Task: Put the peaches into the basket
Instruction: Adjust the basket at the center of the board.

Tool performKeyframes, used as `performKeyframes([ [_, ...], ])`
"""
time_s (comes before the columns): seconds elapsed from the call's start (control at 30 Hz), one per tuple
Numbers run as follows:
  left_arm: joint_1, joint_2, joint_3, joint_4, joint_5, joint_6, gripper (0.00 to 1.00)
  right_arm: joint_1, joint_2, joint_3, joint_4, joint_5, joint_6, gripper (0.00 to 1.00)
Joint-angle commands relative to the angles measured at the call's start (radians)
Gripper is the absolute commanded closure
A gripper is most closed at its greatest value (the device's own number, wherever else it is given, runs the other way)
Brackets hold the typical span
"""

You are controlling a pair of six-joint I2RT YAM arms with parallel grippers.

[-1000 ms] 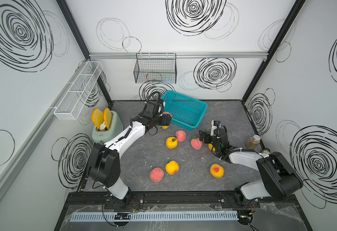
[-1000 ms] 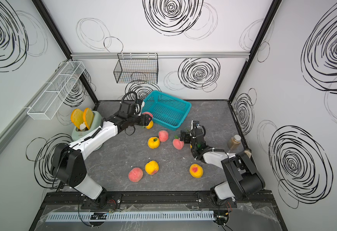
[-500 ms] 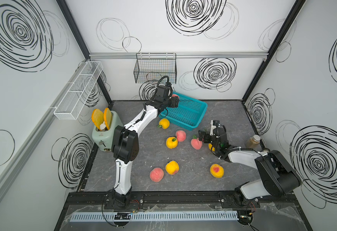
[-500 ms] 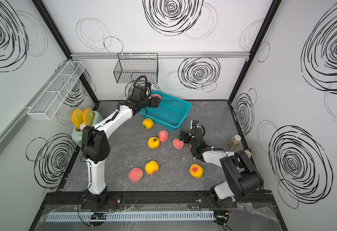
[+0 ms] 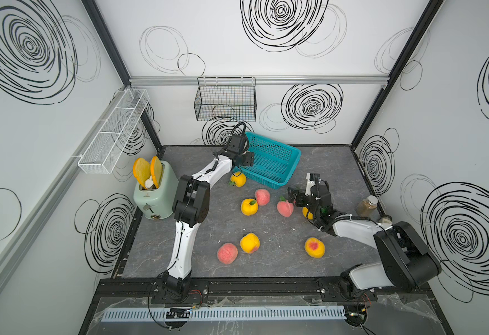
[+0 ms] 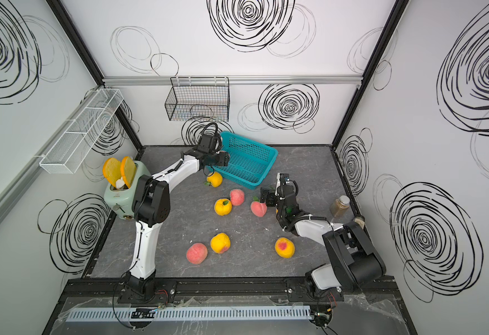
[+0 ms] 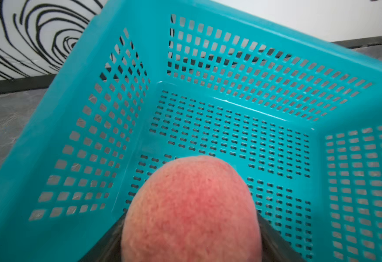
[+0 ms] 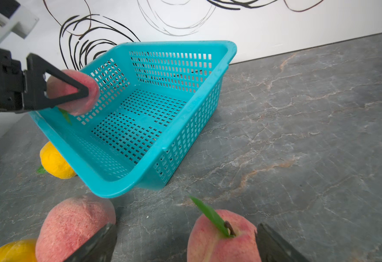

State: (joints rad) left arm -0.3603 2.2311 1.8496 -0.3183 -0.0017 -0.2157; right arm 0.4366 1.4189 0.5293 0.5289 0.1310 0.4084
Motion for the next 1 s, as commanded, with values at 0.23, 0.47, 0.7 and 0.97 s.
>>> performKeyframes([
  [0.23,0.002,-0.249,-0.338,0.179,-0.070,-0.075,0.25,0.004,-0.024,0.001,0.007,-0.008,0.021,0.01],
  [0.47,-0.020,-0.340,-0.472,0.201,-0.073,-0.102,0.25,0.003,-0.032,-0.003,0.007,-0.004,0.021,0.01],
  [0.7,-0.047,-0.411,-0.591,0.224,-0.084,-0.119,0.25,0.003,-0.027,-0.002,0.007,-0.007,0.021,0.01],
  [0.97,-0.081,-0.498,-0.691,0.229,-0.123,-0.127,0.25,0.004,-0.028,0.000,0.004,-0.009,0.023,0.01],
])
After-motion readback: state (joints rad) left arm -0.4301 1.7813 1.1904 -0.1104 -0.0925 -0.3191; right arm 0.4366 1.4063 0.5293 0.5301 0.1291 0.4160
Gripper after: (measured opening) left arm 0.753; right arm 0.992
